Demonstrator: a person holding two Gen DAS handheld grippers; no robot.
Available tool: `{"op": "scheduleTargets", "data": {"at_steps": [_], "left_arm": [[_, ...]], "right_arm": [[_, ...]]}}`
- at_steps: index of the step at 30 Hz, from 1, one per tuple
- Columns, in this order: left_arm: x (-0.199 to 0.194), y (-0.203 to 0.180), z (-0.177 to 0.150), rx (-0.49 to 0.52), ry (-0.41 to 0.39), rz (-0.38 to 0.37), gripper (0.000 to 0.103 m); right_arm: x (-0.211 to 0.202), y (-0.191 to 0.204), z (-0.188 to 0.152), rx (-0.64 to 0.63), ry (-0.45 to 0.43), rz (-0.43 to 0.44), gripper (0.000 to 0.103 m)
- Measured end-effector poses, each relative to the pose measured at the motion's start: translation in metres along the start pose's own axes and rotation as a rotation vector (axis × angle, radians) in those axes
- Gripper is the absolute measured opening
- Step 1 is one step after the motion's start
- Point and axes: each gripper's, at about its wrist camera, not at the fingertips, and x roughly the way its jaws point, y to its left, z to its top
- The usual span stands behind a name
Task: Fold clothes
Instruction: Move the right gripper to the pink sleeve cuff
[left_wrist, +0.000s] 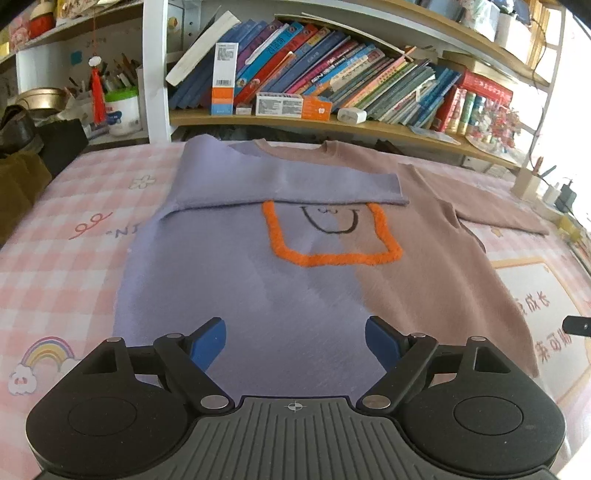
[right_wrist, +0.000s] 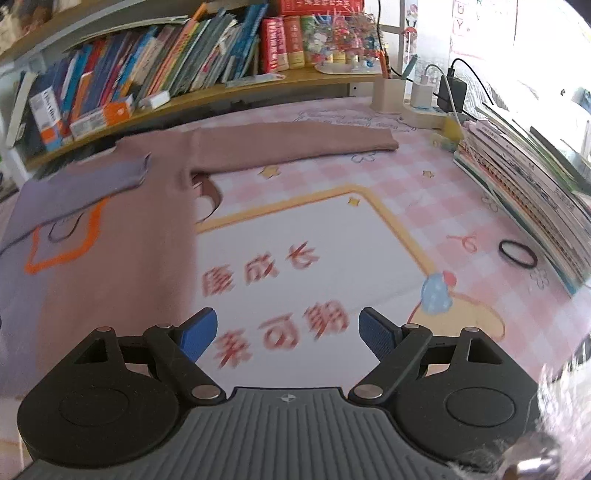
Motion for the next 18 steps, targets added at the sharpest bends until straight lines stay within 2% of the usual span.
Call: {"op": "scheduleTargets", "data": {"at_steps": [10, 18], "left_arm": [[0.012, -0.075, 0.004, -0.038, 0.004, 0.078, 0.086], [0.014, -0.121, -0.001, -0.042, 0.032, 0.13, 0.086]], "right_arm": [[0.049, -0.072, 0.063, -0.021, 0.0, 0.084, 0.083], [0.091, -0.123, 0.1, -0.026, 0.011, 0.122, 0.083]]}}
